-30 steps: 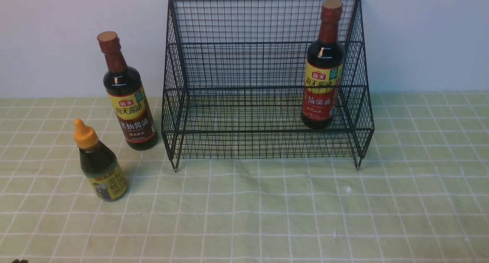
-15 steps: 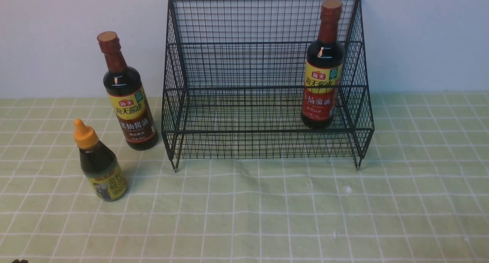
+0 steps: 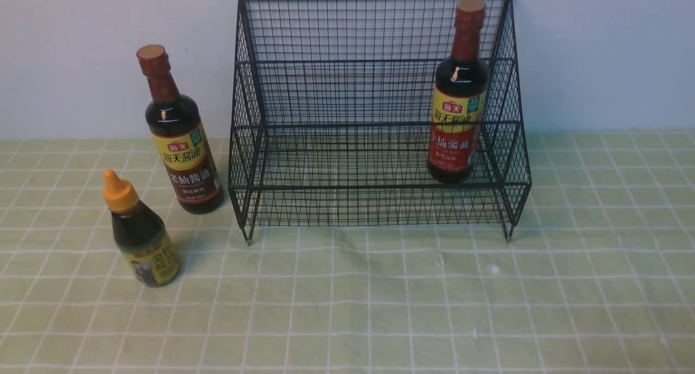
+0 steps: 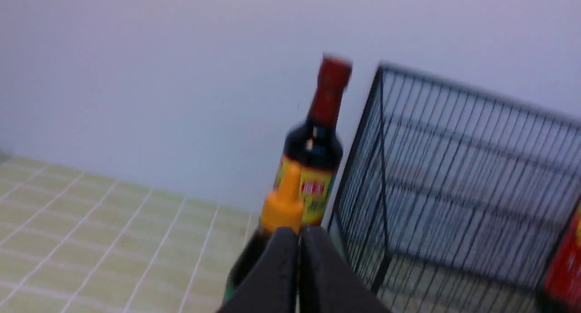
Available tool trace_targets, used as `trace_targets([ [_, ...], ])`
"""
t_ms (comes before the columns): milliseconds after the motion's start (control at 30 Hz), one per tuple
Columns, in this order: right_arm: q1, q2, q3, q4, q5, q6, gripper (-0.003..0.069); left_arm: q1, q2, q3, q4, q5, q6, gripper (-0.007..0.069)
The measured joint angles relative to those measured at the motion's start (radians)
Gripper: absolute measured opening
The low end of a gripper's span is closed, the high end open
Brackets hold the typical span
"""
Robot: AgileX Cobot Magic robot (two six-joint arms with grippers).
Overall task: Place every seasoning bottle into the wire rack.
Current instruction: Use the left arm to grab the condiment bottle closest to it
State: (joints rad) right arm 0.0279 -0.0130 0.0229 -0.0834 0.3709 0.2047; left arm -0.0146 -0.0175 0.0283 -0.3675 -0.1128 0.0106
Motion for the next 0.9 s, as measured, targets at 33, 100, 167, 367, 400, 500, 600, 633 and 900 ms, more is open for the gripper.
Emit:
trace_targets([
  [33, 0.000, 0.000, 0.000, 0.000, 0.000, 0.000, -0.0013, 0.000, 0.000, 0.000, -0.013, -0.043, -0.001, -0.0007],
  [100, 0.000, 0.000, 0.000, 0.000, 0.000, 0.000, -0.0013, 0.000, 0.003, 0.000, -0.011, -0.161, -0.003, -0.0007],
  [167, 0.000, 0.000, 0.000, 0.000, 0.000, 0.000, -0.0013, 0.000, 0.018, 0.000, 0.016, -0.186, -0.003, -0.0007],
  [367, 0.000, 0.000, 0.000, 0.000, 0.000, 0.000, -0.0013, 0.000, 0.233, -0.040, 0.247, -0.184, -0.082, 0.0066],
  [400, 0.000, 0.000, 0.000, 0.000, 0.000, 0.000, -0.0013, 0.000, 0.271, -0.053, 0.273, -0.184, -0.093, 0.0083],
  [500, 0.000, 0.000, 0.000, 0.000, 0.000, 0.000, -0.0013, 0.000, 0.431, -0.122, 0.394, -0.196, -0.143, 0.0183],
  [600, 0.000, 0.000, -0.001, 0.000, 0.000, 0.000, -0.0013, 0.000, 0.603, -0.186, 0.491, -0.237, -0.191, 0.0321],
  [633, 0.000, 0.000, -0.001, 0.000, 0.000, 0.000, -0.0013, 0.000, 0.661, -0.205, 0.516, -0.253, -0.203, 0.0362],
  [900, 0.000, 0.000, -0.001, 0.000, 0.001, 0.000, -0.0013, 0.000, 1.067, -0.330, 0.565, -0.418, -0.231, 0.0544],
])
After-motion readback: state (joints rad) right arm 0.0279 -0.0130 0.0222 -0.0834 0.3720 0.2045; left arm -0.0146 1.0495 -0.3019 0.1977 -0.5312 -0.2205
